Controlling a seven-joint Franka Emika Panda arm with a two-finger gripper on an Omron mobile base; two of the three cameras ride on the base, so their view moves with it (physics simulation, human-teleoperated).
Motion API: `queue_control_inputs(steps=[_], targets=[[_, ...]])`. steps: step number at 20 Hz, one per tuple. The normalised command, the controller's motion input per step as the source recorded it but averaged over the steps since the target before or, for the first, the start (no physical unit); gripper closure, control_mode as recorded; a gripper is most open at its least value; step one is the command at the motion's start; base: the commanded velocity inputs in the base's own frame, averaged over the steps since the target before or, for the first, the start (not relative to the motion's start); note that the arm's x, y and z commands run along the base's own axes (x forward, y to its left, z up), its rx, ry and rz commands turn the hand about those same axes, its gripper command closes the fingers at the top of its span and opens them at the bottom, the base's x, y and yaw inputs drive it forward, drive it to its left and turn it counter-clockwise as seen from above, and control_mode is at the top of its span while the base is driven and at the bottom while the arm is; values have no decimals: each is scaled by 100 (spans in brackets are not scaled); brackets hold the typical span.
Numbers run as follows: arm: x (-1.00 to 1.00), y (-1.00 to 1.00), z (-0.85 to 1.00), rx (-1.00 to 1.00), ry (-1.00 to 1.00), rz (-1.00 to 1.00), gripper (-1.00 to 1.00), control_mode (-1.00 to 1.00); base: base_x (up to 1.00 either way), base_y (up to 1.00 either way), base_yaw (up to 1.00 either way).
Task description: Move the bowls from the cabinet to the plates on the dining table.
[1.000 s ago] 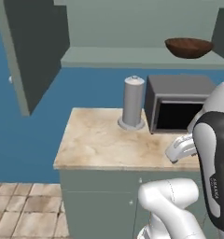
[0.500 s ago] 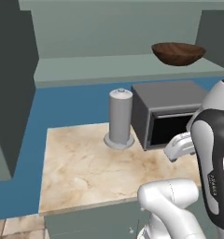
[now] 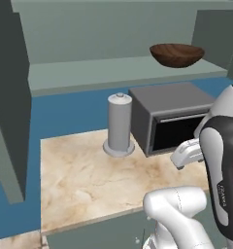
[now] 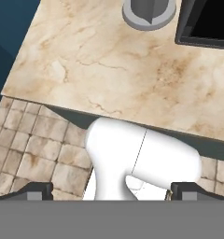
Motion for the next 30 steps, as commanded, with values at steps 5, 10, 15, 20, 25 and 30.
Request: queue_control_inputs(steps=[5, 10, 15, 20, 25, 30], targets=[[0, 0, 0, 0, 0, 0, -100, 100, 85, 20, -12], [0, 0, 0, 0, 0, 0, -100, 100, 0, 0, 0], [0, 0, 0, 0, 0, 0, -100, 100, 0, 0, 0], [0, 0, 0, 0, 0, 0, -100, 100, 0, 0, 0], [0, 0, 0, 0, 0, 0, -100, -100, 0, 0, 0], [-54, -11, 12, 3, -23, -1, -100, -100, 0, 0, 0]])
